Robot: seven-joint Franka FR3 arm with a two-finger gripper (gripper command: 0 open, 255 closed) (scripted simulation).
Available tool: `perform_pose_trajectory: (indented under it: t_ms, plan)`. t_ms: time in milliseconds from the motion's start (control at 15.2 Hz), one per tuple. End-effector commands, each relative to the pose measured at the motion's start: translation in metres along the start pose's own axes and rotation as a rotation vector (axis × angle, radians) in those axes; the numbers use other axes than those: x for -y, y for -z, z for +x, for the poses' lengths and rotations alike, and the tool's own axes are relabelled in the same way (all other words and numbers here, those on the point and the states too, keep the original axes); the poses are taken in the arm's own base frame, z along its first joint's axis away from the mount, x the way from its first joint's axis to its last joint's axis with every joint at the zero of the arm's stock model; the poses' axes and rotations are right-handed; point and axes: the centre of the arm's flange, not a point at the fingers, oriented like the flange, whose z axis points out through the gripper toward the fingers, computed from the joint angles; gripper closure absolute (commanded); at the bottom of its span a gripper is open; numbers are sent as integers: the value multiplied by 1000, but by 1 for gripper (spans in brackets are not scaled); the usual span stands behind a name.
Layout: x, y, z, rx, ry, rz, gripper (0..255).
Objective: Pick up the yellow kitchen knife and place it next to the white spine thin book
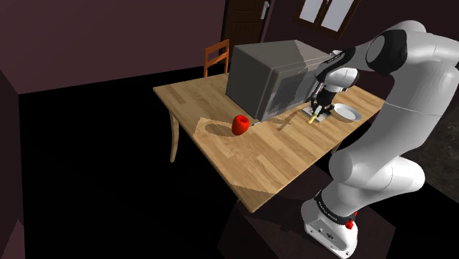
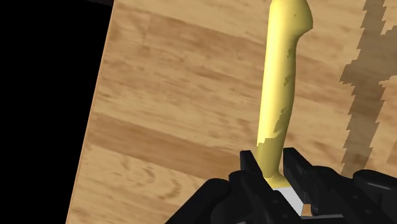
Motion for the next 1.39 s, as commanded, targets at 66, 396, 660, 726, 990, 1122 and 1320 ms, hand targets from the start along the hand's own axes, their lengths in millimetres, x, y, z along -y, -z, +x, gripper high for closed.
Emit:
perform_pose_trajectory:
  t_ms: [66, 396, 660, 726, 990, 1122, 1320]
  plan:
    - [-2, -12, 12, 0, 2, 0, 255]
    - [-1, -38, 13, 0, 2, 0, 255]
    - [-1, -60, 15, 0, 2, 0, 255]
    - [0, -65, 15, 0, 2, 0, 255]
    - [0, -74, 16, 0, 2, 0, 255]
    - [0, -74, 16, 0, 2, 0, 255]
    - [0, -74, 16, 0, 2, 0, 255]
